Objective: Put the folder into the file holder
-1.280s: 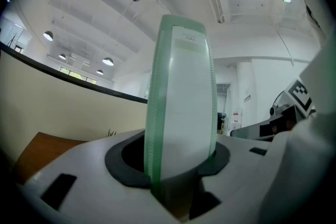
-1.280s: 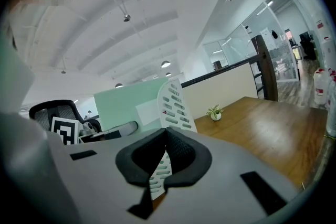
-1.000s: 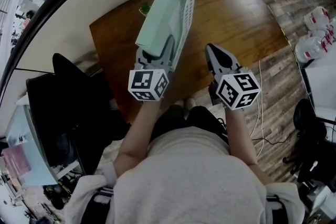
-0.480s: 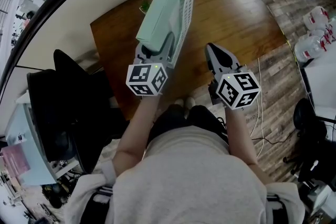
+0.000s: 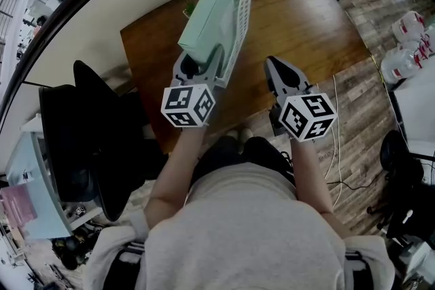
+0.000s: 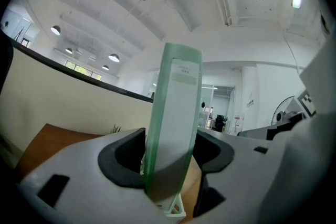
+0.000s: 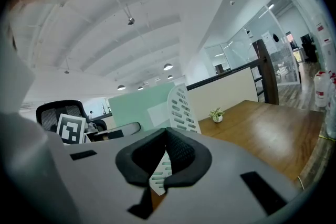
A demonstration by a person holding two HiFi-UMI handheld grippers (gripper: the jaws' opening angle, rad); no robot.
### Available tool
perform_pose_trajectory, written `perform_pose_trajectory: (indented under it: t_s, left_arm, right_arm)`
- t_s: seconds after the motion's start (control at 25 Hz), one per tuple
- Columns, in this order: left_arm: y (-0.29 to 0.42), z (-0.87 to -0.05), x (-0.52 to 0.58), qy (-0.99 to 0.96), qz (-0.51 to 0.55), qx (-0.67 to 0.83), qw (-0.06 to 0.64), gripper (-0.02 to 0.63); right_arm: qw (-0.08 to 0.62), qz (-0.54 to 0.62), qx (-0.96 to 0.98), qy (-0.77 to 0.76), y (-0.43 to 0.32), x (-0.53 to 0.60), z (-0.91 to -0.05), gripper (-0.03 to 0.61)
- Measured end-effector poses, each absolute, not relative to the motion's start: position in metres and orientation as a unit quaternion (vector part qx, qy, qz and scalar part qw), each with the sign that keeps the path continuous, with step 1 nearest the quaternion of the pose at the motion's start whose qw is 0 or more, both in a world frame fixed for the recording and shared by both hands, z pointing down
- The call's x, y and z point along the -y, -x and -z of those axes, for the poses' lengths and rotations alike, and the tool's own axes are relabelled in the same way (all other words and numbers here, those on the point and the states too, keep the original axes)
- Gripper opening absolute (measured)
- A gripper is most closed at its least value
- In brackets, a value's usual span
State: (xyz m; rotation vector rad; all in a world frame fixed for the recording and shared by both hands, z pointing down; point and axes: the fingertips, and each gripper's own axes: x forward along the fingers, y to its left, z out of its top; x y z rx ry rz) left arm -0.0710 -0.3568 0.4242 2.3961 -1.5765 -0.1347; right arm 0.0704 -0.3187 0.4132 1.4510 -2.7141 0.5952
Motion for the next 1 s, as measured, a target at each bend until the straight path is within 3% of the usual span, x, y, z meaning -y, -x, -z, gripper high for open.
perform_pose_trajectory:
  t_s: [0.76, 1.0]
  left_arm:
    - [0.080, -0.397, 0.317, -0.822, 0.092, 0.542, 0.152, 0.262]
    - [0.081, -0.390, 0.304, -0.820, 0.106, 0.545, 0.142, 0.207]
  right_arm:
    - [0.008, -0.178, 0.874, -0.451, -0.067, 0.300, -0.402, 0.011]
    - [0.011, -0.177, 0.873, -0.454, -0.067, 0.296, -0.402, 0.011]
